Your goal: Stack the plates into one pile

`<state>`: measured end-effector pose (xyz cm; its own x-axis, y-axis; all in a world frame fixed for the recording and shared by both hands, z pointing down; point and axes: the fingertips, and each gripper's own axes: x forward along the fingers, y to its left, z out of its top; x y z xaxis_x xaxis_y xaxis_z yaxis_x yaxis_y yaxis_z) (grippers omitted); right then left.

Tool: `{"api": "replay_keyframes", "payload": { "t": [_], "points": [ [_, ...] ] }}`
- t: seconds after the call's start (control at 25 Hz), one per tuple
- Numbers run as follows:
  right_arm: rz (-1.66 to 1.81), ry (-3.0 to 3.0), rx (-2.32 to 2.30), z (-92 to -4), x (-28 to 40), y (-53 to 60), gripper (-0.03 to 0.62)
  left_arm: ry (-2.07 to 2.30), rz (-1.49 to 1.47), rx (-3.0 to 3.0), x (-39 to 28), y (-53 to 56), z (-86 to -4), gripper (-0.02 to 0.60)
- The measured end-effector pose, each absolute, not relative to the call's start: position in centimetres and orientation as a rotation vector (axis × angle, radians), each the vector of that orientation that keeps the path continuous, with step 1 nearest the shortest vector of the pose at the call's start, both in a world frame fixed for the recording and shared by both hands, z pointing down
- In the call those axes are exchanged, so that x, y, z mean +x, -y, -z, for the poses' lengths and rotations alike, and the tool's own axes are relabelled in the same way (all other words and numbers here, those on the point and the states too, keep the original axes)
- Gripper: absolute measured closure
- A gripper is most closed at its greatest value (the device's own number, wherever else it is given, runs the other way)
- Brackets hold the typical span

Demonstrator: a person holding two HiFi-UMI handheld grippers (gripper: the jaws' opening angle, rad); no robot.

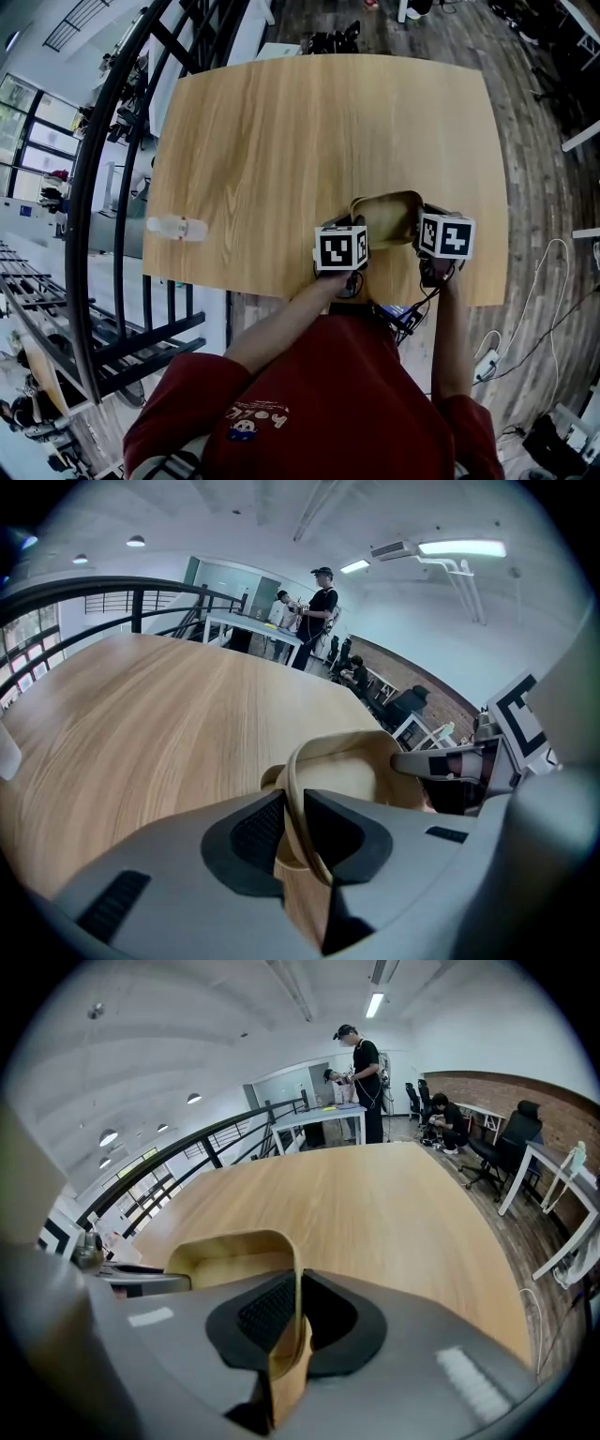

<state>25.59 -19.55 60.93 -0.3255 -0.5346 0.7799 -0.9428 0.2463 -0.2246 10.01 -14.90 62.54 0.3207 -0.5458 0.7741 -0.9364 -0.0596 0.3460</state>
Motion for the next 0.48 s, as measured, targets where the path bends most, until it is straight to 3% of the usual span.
{"api": "replay_keyframes", "payload": {
  "t": [0.48],
  "points": [
    [-0.955,1.917,1.279,-62.7,24.8,20.1,0.560,1.330,-0.598,1.668,9.2,15.2,-64.1,0.515]
  ]
}}
